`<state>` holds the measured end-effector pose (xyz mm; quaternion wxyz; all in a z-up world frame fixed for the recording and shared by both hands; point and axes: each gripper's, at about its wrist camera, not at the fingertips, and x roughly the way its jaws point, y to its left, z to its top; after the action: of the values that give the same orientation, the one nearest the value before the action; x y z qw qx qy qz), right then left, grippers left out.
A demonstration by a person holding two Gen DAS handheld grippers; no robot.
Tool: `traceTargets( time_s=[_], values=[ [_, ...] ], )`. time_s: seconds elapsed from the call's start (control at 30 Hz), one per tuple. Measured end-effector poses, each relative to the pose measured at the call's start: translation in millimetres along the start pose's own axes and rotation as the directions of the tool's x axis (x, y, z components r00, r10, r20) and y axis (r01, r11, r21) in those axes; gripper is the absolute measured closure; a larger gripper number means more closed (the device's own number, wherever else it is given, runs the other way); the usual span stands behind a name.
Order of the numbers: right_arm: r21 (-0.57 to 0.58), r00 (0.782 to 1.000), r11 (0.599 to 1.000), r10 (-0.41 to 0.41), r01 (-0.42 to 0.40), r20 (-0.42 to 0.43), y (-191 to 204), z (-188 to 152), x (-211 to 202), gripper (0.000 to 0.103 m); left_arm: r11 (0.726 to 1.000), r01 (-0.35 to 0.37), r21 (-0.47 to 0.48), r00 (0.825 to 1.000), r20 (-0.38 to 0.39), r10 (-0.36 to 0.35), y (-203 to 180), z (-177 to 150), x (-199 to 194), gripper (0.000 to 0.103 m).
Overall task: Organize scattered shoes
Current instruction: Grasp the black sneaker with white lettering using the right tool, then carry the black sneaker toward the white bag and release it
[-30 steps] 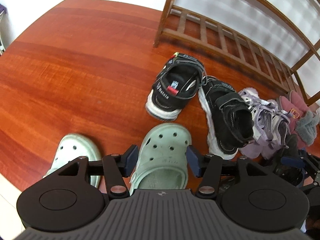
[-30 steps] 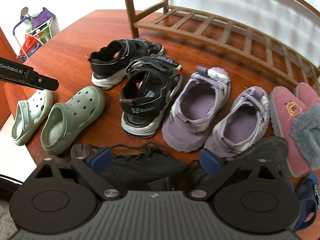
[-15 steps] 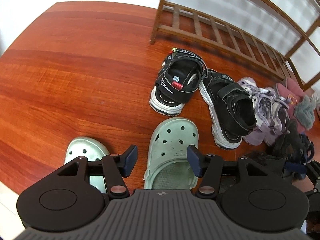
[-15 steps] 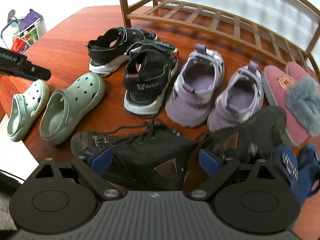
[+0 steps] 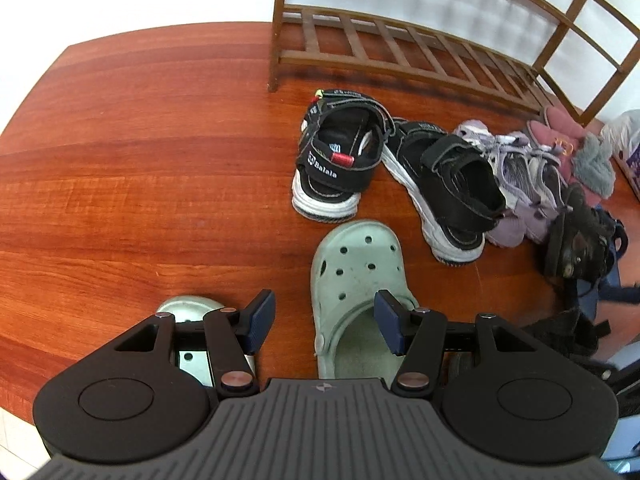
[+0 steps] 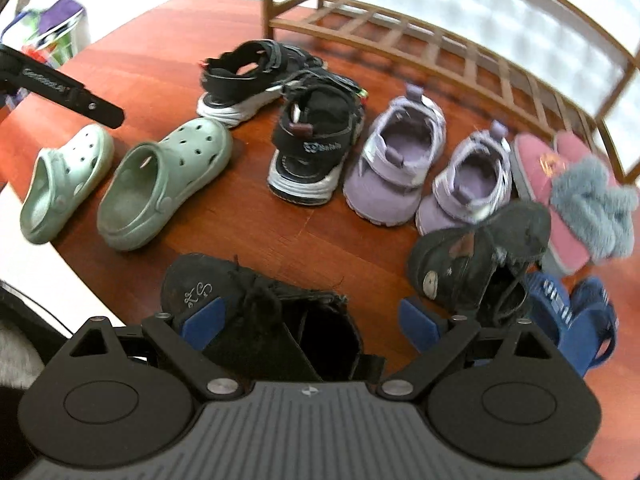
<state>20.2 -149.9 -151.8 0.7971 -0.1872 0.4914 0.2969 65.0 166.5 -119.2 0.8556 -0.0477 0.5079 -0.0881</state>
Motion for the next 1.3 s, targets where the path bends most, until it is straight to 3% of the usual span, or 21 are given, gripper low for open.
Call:
traceTargets(
  time_s=[0.13,0.5,0.83,0.9,0.97,1.03,1.1,1.17,1.3],
  values=[
    [-0.056,1.0,0.998,0.012,-0.013,-0.018,-1,-1,-5,0.021,0.999,-0.023,-0.037,1.0,0.0,0.023,-4,-9,-2,0.045],
    [-0.235,0.995,0.969,0.066,-0.081,-0.071,-6,-1,-7,0.037,0.978,-0.11,-0.18,0.994,-0.004,0.111,-16,-31,-10,0.045],
    [-0.449,0.977,0.869,0.163,-0.207,-0.136,-18,1,18,0.042,0.944,-0.16,-0.288,0.987,-0.019,0.162,-30,-58,-16,0.044],
    [-0.488,0.972,0.842,0.18,-0.231,-0.151,-20,1,23,0.049,0.939,-0.169,-0.301,0.985,-0.022,0.171,-34,-63,-16,0.044],
    [-0.524,0.966,0.813,0.196,-0.255,-0.167,-21,2,28,0.049,0.934,-0.177,-0.311,0.984,-0.024,0.179,-38,-66,-16,0.044],
    [-0.528,0.962,0.805,0.212,-0.271,-0.171,2,6,40,0.053,0.926,-0.192,-0.325,0.981,-0.024,0.195,-43,-71,-17,0.044],
    [-0.519,0.956,0.803,0.239,-0.293,-0.171,-1,6,41,0.063,0.921,-0.197,-0.335,0.979,-0.024,0.201,-48,-73,-18,0.044],
    [-0.477,0.947,0.819,0.265,-0.319,-0.18,-4,7,40,0.086,0.918,-0.2,-0.343,0.979,-0.023,0.204,-52,-74,-20,0.044],
    [-0.373,0.947,0.872,0.272,-0.318,-0.171,-10,3,38,0.087,0.921,-0.196,-0.338,0.979,-0.019,0.202,-60,-73,-25,0.044]
  ],
)
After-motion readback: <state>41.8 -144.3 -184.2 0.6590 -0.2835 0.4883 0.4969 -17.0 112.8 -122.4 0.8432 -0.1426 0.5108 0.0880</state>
